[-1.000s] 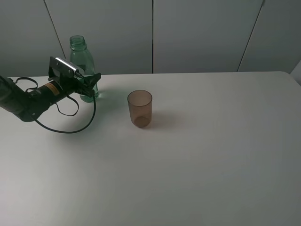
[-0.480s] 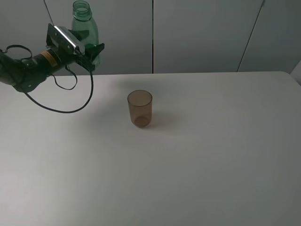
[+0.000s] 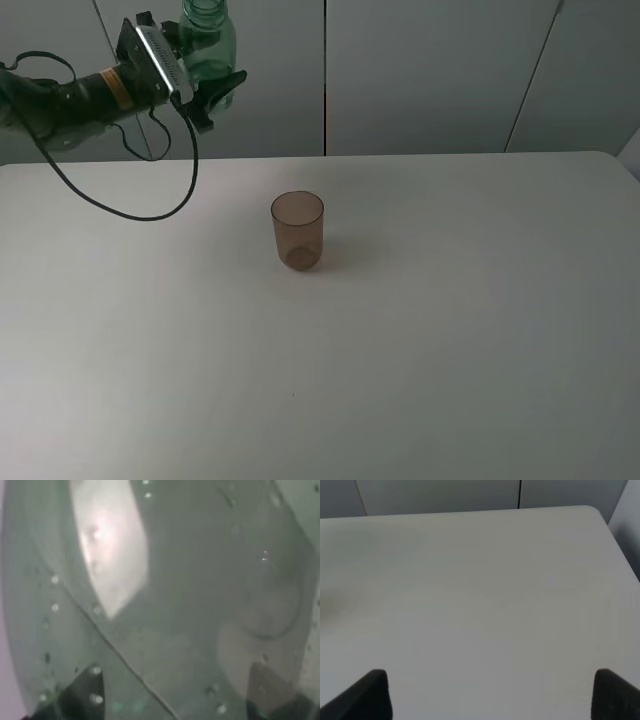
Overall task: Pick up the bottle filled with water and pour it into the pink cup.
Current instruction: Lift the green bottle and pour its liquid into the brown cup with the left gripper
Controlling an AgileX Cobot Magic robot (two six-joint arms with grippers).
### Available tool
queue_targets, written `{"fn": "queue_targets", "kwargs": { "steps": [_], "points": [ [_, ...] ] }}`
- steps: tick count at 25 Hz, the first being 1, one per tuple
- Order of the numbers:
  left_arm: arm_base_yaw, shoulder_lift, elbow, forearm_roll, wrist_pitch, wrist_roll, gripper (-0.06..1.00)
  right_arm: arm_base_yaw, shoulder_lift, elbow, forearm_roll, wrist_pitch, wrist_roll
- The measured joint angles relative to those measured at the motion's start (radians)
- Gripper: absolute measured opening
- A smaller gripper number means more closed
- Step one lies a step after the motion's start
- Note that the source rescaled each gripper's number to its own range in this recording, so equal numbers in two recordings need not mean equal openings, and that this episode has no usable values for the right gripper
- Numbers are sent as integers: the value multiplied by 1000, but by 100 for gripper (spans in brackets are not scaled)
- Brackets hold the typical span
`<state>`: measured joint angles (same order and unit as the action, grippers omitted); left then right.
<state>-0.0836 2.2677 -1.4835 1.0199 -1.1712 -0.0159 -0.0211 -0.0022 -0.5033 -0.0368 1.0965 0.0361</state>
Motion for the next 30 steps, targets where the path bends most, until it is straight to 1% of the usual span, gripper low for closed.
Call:
{"fn": "queue_targets", "kwargs": {
  "steps": [2,6,9,12,15,23,26,30],
  "points": [
    [-2,0,-16,54,4,0,0,0,0,0,0,0,0],
    [-5,0,-24,120,24,38,0,0,0,0,0,0,0],
    [-9,2,-24,156,34,78,0,0,0,0,0,0,0],
    [-17,18,-39,165,12,111,0,0,0,0,0,0,0],
    [-37,52,-71,168,-5,123,0,0,0,0,0,0,0],
    [-94,154,-166,176,-6,153,0,0,0,0,0,0,0],
    [-107,177,-206,180,-8,180,0,0,0,0,0,0,0],
    [-111,198,-233,212,-12,201,0,0,0,0,0,0,0]
  ]
}}
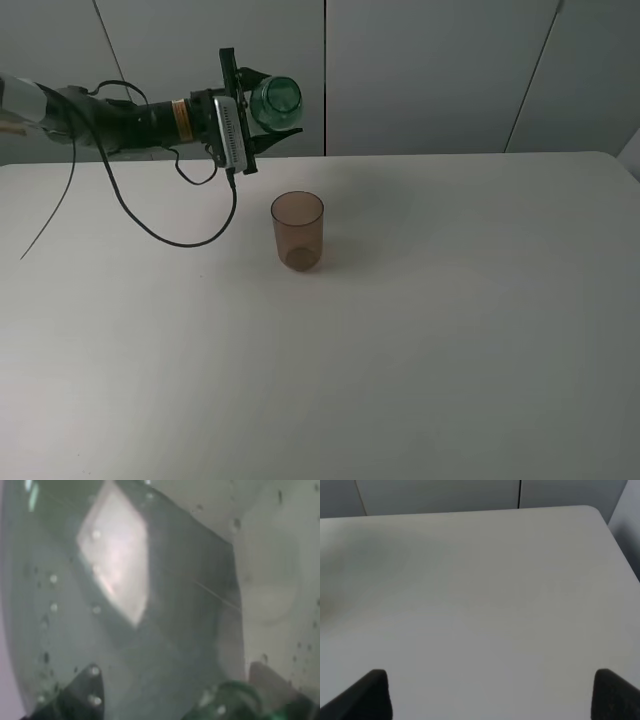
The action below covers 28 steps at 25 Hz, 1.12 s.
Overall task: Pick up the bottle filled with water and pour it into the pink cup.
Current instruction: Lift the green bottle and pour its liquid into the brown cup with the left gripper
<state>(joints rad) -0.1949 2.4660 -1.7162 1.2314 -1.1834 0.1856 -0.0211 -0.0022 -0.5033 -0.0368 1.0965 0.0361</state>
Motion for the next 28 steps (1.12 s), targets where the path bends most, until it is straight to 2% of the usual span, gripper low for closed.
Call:
{"fn": "queue_targets", "kwargs": {
  "steps": [6,11,18,28],
  "points": [
    [0,1,-2,44,-2,62,0,0,0,0,0,0,0],
    [-3,35,-4,44,2,138,0,0,0,0,0,0,0],
    [-3,85,-67,37,22,177,0,0,0,0,0,0,0],
    [-3,85,-71,35,33,275,0,0,0,0,0,0,0]
  ]
}}
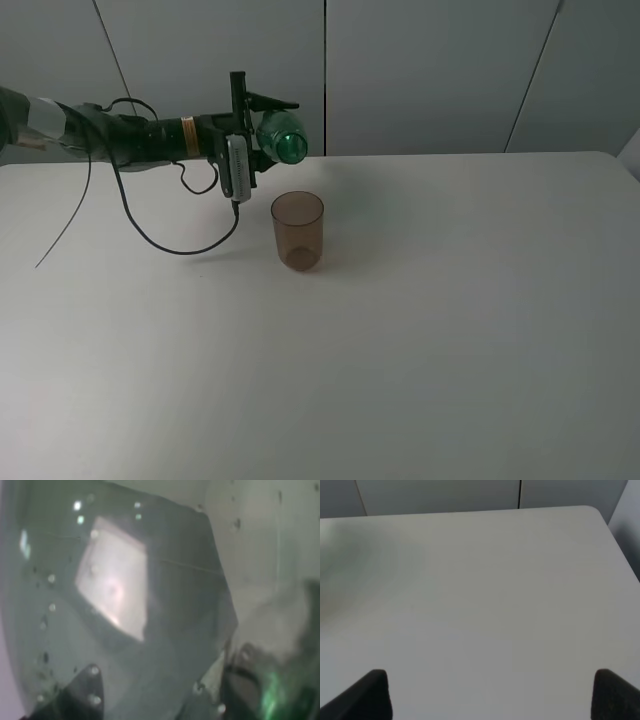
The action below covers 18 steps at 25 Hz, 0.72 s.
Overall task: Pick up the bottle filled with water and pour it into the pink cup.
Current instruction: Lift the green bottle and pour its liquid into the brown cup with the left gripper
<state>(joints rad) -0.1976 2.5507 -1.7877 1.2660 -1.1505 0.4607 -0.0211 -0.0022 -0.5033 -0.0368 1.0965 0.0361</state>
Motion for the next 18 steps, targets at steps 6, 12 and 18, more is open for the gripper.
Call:
{"fn": "queue_targets", "kwargs": {
  "steps": [6,12,18],
  "points": [
    [0,0,0,2,11,73,0,0,0,0,0,0,0],
    [0,0,0,10,11,130,0,0,0,0,0,0,0],
    [-4,0,0,22,11,175,0,0,0,0,0,0,0]
  ]
}}
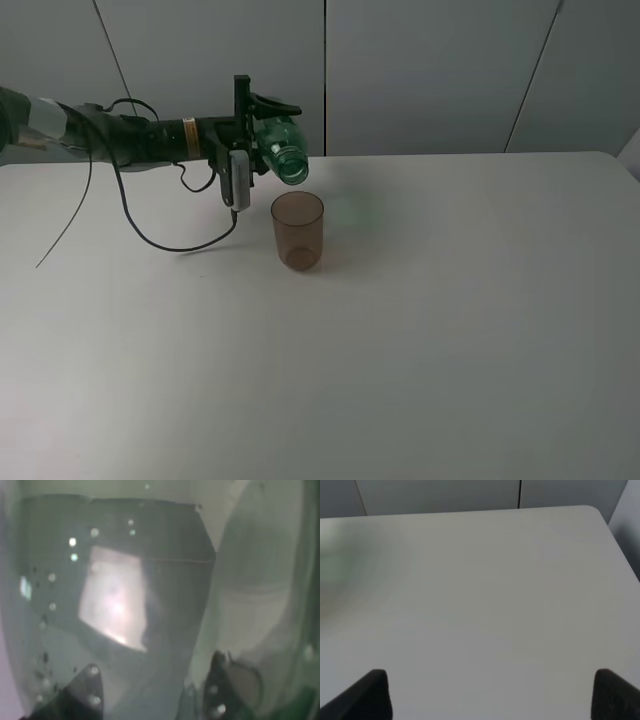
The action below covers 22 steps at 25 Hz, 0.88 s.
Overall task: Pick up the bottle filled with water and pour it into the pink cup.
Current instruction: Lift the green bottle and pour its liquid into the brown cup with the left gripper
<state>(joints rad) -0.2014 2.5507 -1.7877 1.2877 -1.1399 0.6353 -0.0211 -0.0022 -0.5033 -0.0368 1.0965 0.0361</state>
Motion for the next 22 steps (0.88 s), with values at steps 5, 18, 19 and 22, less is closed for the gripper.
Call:
{"fn": "queue_targets", "kwargs": {
  "steps": [5,18,19,22],
  "points": [
    [-7,0,0,4,0,40,0,0,0,0,0,0,0],
    [-8,0,-42,22,0,74,0,0,0,0,0,0,0],
    [-8,0,-45,25,0,77,0,0,0,0,0,0,0],
    [-8,0,-48,26,0,85,0,0,0,0,0,0,0]
  ]
}}
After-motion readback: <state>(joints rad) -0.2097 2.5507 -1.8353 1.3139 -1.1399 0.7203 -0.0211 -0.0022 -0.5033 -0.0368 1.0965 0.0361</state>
